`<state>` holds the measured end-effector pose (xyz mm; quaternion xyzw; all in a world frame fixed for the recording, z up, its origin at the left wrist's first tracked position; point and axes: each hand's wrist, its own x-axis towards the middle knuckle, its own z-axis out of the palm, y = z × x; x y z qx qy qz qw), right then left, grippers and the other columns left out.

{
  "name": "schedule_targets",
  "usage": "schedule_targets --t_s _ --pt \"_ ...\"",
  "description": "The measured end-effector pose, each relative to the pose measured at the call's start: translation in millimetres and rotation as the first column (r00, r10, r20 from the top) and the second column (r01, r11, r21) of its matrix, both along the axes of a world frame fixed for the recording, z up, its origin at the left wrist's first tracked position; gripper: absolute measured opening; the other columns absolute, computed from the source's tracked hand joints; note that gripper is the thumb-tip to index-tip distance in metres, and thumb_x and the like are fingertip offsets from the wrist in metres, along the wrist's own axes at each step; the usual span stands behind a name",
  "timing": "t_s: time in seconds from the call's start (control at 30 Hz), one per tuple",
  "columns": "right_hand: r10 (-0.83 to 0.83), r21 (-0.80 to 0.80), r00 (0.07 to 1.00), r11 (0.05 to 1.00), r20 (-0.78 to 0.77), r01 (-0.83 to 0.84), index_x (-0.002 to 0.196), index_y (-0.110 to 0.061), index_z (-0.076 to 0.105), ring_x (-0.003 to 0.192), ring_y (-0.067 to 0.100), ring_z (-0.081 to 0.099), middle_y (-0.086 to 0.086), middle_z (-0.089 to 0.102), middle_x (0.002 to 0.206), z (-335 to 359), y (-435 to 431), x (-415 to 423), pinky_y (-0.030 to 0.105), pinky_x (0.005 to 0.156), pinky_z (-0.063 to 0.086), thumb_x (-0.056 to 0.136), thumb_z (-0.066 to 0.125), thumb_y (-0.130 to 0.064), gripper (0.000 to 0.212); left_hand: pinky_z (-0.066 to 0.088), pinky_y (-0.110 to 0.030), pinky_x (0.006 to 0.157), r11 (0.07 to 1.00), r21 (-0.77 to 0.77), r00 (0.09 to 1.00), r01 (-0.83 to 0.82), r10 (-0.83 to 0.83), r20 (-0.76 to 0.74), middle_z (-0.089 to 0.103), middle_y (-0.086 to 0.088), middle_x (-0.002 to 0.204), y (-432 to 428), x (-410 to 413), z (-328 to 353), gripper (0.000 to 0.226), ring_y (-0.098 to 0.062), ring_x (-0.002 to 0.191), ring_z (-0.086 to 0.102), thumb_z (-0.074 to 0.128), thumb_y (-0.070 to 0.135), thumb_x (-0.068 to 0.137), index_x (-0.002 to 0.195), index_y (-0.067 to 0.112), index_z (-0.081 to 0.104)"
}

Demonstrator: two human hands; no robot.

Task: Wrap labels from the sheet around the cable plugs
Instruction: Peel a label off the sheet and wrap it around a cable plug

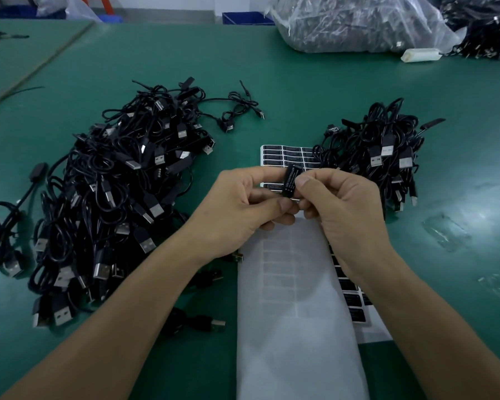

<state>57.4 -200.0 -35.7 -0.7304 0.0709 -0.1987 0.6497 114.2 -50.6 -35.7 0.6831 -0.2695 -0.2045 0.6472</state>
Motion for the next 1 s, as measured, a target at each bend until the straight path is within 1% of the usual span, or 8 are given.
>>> schedule_targets --t_s 0.23,0.5,0.63,0.77,1.0 --pt "0.009 -0.049 1.0 0.999 0.018 -0.008 0.072 -0.019 0.07 0.053 -0.001 0.057 -0.011 0.064 0.056 1.0 -0.5 -0.6 0.013 0.054 0.046 0.093 0.065 -0.008 0.024 0.056 -0.018 0.065 1.0 0.009 1.0 -0.01 0.01 -0.021 0.079 -0.001 0.088 -0.3 0.7 -0.7 0.025 -0.011 0.078 0.076 0.069 0.009 0.093 0.108 0.028 0.067" --pt "0.012 -0.1 0.999 0.995 0.038 -0.008 0.073 -0.019 0.07 0.053 -0.001 0.057 -0.011 0.065 0.057 0.1 -1.6 -0.5 0.013 0.055 0.046 0.093 0.066 -0.008 0.022 0.055 -0.018 0.065 1.0 0.021 0.999 -0.006 0.007 -0.031 0.079 0.003 0.086 -0.1 -0.2 0.6 0.02 -0.008 0.076 0.075 0.068 0.008 0.093 0.107 0.022 0.066" --pt "0.015 -0.102 0.999 0.995 0.035 -0.011 0.074 -0.017 0.07 0.053 -0.001 0.057 -0.011 0.065 0.057 -0.3 -2.2 0.5 0.013 0.055 0.046 0.092 0.066 -0.007 0.021 0.055 -0.017 0.064 1.0 0.018 0.999 -0.01 0.011 -0.047 0.079 0.002 0.084 -0.3 -0.3 0.0 0.02 -0.007 0.074 0.075 0.068 0.007 0.092 0.108 0.018 0.065" --pt "0.035 -0.082 0.999 0.996 0.036 -0.032 0.073 -0.017 0.069 0.053 0.0 0.057 -0.01 0.064 0.057 0.6 -3.3 0.5 0.013 0.055 0.047 0.093 0.065 -0.006 0.022 0.055 -0.017 0.064 1.0 0.013 0.999 -0.02 0.021 -0.049 0.079 0.002 0.084 -0.5 -0.2 -0.6 0.02 -0.008 0.075 0.075 0.068 0.007 0.092 0.104 0.022 0.066" --pt "0.037 -0.093 0.998 0.995 0.042 -0.033 0.072 -0.017 0.069 0.051 -0.001 0.057 -0.011 0.064 0.056 1.3 -3.1 0.7 0.013 0.055 0.046 0.093 0.065 -0.005 0.024 0.055 -0.018 0.065 1.0 0.022 0.999 -0.019 0.02 -0.035 0.079 0.002 0.085 -0.2 0.0 -0.4 0.019 -0.009 0.076 0.075 0.069 0.008 0.093 0.104 0.024 0.067"
